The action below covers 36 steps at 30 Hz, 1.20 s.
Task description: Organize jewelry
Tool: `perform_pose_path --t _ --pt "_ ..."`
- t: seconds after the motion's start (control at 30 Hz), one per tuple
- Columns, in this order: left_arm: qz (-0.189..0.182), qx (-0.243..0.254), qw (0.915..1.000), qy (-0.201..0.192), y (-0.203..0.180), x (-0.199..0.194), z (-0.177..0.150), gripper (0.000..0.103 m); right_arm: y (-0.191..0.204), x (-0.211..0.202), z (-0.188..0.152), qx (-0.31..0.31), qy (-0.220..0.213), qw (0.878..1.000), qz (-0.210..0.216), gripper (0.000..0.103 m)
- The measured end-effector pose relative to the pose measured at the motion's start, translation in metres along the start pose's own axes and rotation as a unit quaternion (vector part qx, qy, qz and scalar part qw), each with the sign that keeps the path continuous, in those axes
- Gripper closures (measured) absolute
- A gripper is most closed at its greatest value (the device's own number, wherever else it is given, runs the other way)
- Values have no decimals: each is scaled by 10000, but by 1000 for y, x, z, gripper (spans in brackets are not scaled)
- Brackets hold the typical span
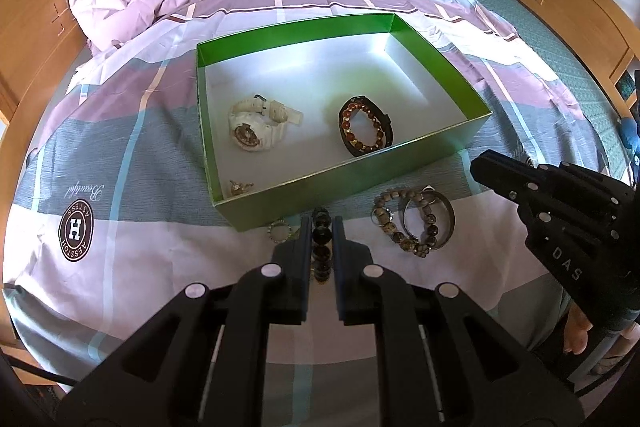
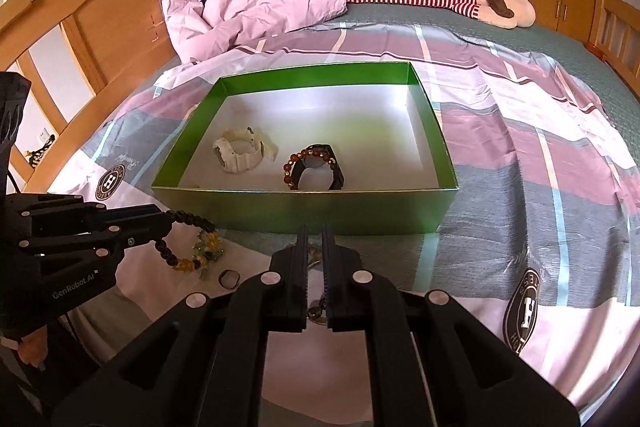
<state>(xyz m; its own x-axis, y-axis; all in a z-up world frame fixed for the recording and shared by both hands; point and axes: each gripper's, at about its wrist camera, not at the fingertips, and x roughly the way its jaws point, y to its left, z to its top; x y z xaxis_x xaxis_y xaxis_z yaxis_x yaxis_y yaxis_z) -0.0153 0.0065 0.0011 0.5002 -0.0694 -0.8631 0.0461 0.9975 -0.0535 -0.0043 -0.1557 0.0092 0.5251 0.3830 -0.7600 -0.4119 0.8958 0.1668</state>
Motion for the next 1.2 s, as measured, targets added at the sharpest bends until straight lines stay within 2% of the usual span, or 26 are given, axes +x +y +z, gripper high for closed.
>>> perform_pose_path --t 0.27,0.4,0.5,0.57,0.63,0.7,0.77,0.8,0.87,0.9,1.0,1.1,1.2 --pt "-44 -368 9993 -62 25 -7 5 93 -14 -2 2 261 36 9995 -188 96" --pt "-13 -414 9991 -44 29 -6 5 93 -24 9 -2 431 325 9978 -391 96" --pt "-3 -387 9992 -13 27 -3 6 93 -26 28 -10 331 846 9949 -431 95" --pt "-1 -352 9994 17 24 -1 5 93 -22 44 -19 200 1162 9916 -536 86" --pt "-8 -302 9995 49 21 2 4 93 -19 55 -26 139 1308 9896 -574 85" --pt "-16 -271 9996 53 19 2 4 93 -15 54 -27 178 1250 9912 -389 84" --pt "-22 -252 9997 53 18 3 4 93 -8 49 -25 143 1111 9936 -125 68" --pt "-15 -243 9997 58 18 3 4 93 -3 48 -24 86 1055 9944 -78 53" --pt "-9 -238 9997 74 17 4 3 93 5 51 -26 -46 1020 9947 -129 51" --pt "-10 -227 9997 86 16 5 3 93 9 55 -27 -122 1080 9940 -152 52" --pt "-16 -193 9998 99 15 5 1 93 18 71 -33 -271 1377 9900 -136 93" --pt "-16 -207 9997 91 15 5 1 93 23 77 -35 -294 1442 9891 -73 102" --pt "-30 -229 9997 65 17 3 2 93 26 66 -30 -386 1234 9916 -70 103"
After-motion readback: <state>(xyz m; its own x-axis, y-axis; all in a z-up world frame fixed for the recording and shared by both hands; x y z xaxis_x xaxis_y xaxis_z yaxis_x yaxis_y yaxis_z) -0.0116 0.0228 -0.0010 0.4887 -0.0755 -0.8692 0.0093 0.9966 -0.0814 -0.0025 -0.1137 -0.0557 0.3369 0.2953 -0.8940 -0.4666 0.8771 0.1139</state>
